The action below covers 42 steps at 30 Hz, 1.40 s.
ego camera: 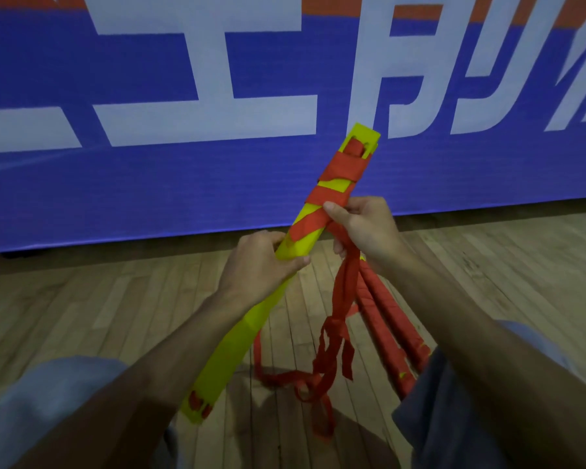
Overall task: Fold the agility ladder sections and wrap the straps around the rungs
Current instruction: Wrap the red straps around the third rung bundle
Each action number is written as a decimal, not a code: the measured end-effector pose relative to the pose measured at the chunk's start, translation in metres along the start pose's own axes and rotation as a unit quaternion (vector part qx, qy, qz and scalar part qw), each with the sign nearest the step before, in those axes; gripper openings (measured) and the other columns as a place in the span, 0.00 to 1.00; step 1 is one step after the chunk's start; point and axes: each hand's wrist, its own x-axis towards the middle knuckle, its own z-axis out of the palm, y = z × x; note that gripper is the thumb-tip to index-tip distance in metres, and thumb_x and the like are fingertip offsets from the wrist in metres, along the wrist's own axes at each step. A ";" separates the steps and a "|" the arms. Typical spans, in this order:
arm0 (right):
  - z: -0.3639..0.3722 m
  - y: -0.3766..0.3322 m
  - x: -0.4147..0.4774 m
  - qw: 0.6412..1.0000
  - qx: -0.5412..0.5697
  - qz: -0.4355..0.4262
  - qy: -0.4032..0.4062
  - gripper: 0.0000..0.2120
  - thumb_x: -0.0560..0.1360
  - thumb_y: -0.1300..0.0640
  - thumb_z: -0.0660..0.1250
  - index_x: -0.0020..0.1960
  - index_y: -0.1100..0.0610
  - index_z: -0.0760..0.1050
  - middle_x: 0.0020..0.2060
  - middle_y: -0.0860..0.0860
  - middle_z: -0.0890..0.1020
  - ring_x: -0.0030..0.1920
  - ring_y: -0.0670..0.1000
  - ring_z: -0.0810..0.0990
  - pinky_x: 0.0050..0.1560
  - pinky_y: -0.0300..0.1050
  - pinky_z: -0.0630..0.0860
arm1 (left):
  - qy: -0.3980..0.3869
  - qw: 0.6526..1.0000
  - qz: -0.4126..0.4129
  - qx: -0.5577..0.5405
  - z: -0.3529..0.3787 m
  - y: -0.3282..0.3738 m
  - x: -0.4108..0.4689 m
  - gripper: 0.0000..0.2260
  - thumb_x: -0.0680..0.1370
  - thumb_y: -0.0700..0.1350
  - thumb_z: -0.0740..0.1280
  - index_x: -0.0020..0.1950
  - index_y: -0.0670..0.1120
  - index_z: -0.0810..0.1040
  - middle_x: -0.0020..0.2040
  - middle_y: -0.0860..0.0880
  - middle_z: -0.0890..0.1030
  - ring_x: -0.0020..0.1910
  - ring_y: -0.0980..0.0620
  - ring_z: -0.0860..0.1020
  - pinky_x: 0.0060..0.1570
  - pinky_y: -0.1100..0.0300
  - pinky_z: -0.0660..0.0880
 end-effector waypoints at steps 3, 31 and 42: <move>-0.006 0.003 0.006 1.000 0.008 -0.019 0.023 0.11 0.78 0.59 0.67 0.39 0.62 0.79 0.31 0.66 0.78 0.17 0.49 0.68 0.20 0.38 0.65 | -0.048 0.995 -0.012 -0.086 -0.003 0.005 0.001 0.10 0.74 0.54 0.72 0.47 0.49 0.84 0.40 0.51 0.84 0.39 0.53 0.82 0.42 0.55 0.79; -0.020 -0.007 0.007 0.993 0.110 -0.006 -0.036 0.16 0.80 0.51 0.62 0.43 0.61 0.81 0.36 0.61 0.79 0.26 0.52 0.72 0.27 0.43 0.68 | -0.187 0.917 -0.084 -0.342 -0.007 0.020 -0.010 0.07 0.74 0.40 0.73 0.51 0.44 0.81 0.48 0.41 0.85 0.44 0.44 0.85 0.35 0.61 0.78; -0.009 -0.005 -0.003 0.999 -0.031 -0.012 -0.031 0.15 0.78 0.49 0.67 0.41 0.60 0.80 0.26 0.52 0.81 0.20 0.52 0.77 0.22 0.39 0.72 | -0.016 1.000 -0.021 -0.011 0.004 0.010 -0.010 0.10 0.70 0.53 0.76 0.48 0.53 0.84 0.34 0.58 0.82 0.31 0.64 0.78 0.34 0.71 0.72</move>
